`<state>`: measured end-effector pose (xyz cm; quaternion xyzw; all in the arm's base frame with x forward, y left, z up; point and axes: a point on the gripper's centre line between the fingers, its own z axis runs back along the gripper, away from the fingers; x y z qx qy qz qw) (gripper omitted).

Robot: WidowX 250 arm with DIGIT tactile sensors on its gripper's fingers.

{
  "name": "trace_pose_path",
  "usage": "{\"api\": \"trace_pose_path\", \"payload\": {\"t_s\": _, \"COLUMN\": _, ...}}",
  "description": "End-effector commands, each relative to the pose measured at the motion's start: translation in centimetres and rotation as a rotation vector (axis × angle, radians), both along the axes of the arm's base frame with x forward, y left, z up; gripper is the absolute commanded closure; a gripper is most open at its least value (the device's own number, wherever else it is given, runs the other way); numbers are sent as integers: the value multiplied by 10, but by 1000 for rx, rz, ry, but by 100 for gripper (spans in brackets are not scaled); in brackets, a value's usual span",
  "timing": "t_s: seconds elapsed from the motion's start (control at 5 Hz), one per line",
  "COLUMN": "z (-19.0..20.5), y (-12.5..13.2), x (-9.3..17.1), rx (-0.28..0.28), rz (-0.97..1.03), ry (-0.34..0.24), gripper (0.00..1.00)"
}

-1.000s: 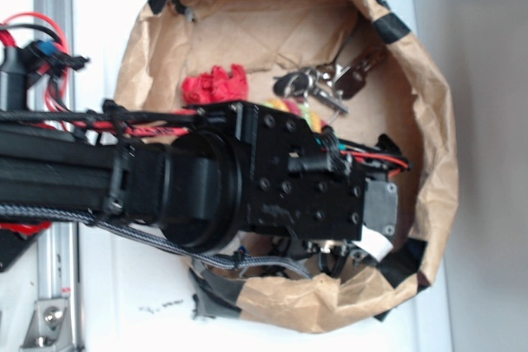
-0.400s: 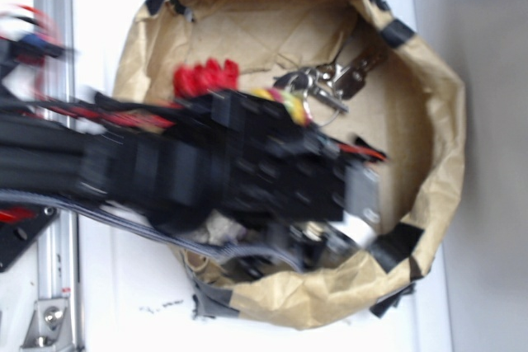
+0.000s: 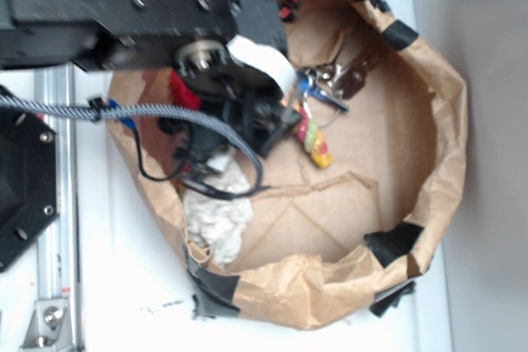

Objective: Grab the black box.

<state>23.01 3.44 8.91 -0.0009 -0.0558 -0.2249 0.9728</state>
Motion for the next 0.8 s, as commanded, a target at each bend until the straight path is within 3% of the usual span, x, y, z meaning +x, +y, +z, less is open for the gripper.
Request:
{"api": "trace_pose_path", "payload": {"t_s": 0.0, "z": 46, "y": -45, "x": 23, "rx": -14, "rz": 242, "ry": 81, "gripper": 100}}
{"api": "trace_pose_path", "payload": {"t_s": 0.2, "z": 57, "y": -67, "x": 35, "rx": -71, "rz": 364, "ry": 159, "gripper": 100}}
{"api": "trace_pose_path", "payload": {"t_s": 0.4, "z": 65, "y": -69, "x": 38, "rx": -58, "rz": 448, "ry": 93, "gripper": 100}}
{"api": "trace_pose_path", "payload": {"t_s": 0.6, "z": 63, "y": -68, "x": 37, "rx": -10, "rz": 470, "ry": 51, "gripper": 100}}
